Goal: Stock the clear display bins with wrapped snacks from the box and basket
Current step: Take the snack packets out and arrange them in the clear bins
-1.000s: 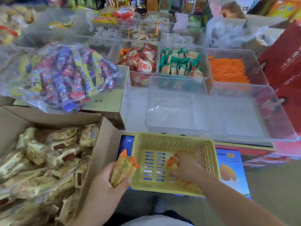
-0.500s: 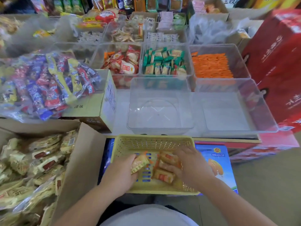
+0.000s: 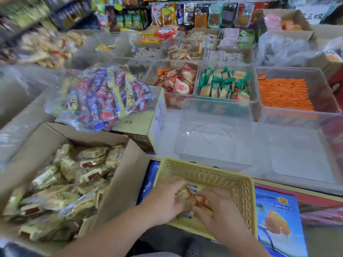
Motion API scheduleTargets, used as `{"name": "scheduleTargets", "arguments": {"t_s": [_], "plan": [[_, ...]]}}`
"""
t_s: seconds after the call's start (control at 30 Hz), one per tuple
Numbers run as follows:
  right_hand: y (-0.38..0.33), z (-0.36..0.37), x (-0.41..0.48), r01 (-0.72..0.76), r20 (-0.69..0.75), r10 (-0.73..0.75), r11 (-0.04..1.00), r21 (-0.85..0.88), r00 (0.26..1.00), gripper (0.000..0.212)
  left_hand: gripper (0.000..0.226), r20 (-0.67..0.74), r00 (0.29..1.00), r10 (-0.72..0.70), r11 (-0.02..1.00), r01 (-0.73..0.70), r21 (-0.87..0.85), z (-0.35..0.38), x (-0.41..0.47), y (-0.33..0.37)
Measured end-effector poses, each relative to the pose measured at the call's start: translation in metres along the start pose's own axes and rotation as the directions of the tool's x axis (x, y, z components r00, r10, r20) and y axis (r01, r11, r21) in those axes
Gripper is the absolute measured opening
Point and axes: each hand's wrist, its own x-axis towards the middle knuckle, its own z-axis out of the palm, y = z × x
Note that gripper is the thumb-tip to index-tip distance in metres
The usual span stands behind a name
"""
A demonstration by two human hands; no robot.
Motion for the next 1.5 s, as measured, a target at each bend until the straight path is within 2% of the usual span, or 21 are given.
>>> {"name": "scheduleTargets", "arguments": {"t_s": [0.07, 0.13, 0.2, 0.27, 0.33, 0.4, 0.47, 0.53, 0.67, 0.77, 0.87, 0.93, 1.03, 1.1, 1.23, 1.4, 1.5], "plan": [[-0.016, 0.012, 0.011, 0.005, 0.05, -0.007, 0.999, 0.04, 0.999, 0.038, 0.047, -0.167, 0.978, 0.124, 0.989, -0.108, 0.099, -0.028, -0.029, -0.01], [-0.04, 0.025, 0.022, 0.028, 0.093, -0.037, 0.995, 0.099, 0.995, 0.032, 0.036, -0.371, 0.909, 0.188, 0.968, -0.107, 0.227, -0.054, -0.058, -0.033], [-0.071, 0.037, 0.033, 0.075, 0.11, -0.093, 0.984, 0.159, 0.99, 0.03, 0.036, -0.52, 0.849, 0.092, 0.968, 0.046, 0.246, -0.081, -0.088, -0.063], [-0.103, 0.048, 0.044, 0.14, 0.123, -0.166, 0.971, 0.195, 0.978, 0.029, 0.049, -0.577, 0.813, -0.075, 0.953, 0.228, 0.199, -0.107, -0.117, -0.099], [-0.135, 0.059, 0.052, 0.182, 0.142, -0.217, 0.958, 0.222, 0.966, 0.029, 0.081, -0.51, 0.818, -0.266, 0.894, 0.407, 0.187, -0.13, -0.143, -0.138], [-0.166, 0.072, 0.059, 0.198, 0.16, -0.241, 0.95, 0.243, 0.957, 0.03, 0.107, -0.331, 0.866, -0.374, 0.811, 0.479, 0.335, -0.148, -0.16, -0.176], [-0.195, 0.089, 0.065, 0.195, 0.185, -0.244, 0.949, 0.247, 0.952, 0.033, 0.119, -0.115, 0.894, -0.432, 0.77, 0.432, 0.47, -0.158, -0.166, -0.214], [-0.219, 0.11, 0.07, 0.179, 0.233, -0.226, 0.962, 0.207, 0.946, 0.041, 0.122, 0.069, 0.89, -0.451, 0.779, 0.355, 0.516, -0.163, -0.164, -0.243], [-0.26, 0.156, 0.08, 0.142, 0.364, -0.135, 0.99, 0.008, 0.922, 0.071, 0.11, 0.21, 0.921, -0.329, 0.85, 0.192, 0.49, -0.172, -0.152, -0.279], [-0.28, 0.193, 0.09, 0.117, 0.464, -0.017, 0.975, -0.188, 0.886, 0.091, 0.103, 0.229, 0.954, -0.194, 0.867, 0.058, 0.495, -0.177, -0.149, -0.292], [-0.286, 0.225, 0.093, 0.16, 0.465, 0.069, 0.886, -0.435, 0.883, 0.108, 0.095, 0.2, 0.973, -0.117, 0.864, 0.001, 0.503, -0.186, -0.15, -0.303], [-0.284, 0.241, 0.091, 0.177, 0.461, 0.104, 0.831, -0.527, 0.882, 0.115, 0.089, 0.195, 0.977, -0.082, 0.876, -0.023, 0.482, -0.191, -0.153, -0.311], [-0.281, 0.253, 0.091, 0.174, 0.431, 0.136, 0.777, -0.605, 0.892, 0.118, 0.079, 0.181, 0.982, -0.058, 0.922, -0.016, 0.387, -0.201, -0.161, -0.324], [-0.281, 0.258, 0.093, 0.181, 0.407, 0.138, 0.739, -0.65, 0.903, 0.118, 0.072, 0.219, 0.975, -0.037, 0.934, -0.045, 0.356, -0.208, -0.168, -0.333], [-0.287, 0.266, 0.104, 0.206, 0.403, 0.128, 0.699, -0.685, 0.906, 0.119, 0.069, 0.239, 0.97, -0.032, 0.968, -0.029, 0.248, -0.224, -0.19, -0.352], [-0.294, 0.275, 0.131, 0.268, 0.464, 0.181, 0.615, -0.742, 0.867, 0.126, 0.061, 0.221, 0.975, -0.015, 0.975, -0.034, 0.22, -0.239, -0.215, -0.376], [-0.298, 0.285, 0.139, 0.303, 0.496, 0.215, 0.572, -0.762, 0.841, 0.142, 0.063, 0.216, 0.976, 0.002, 0.982, -0.043, 0.183, -0.239, -0.225, -0.378]]}}
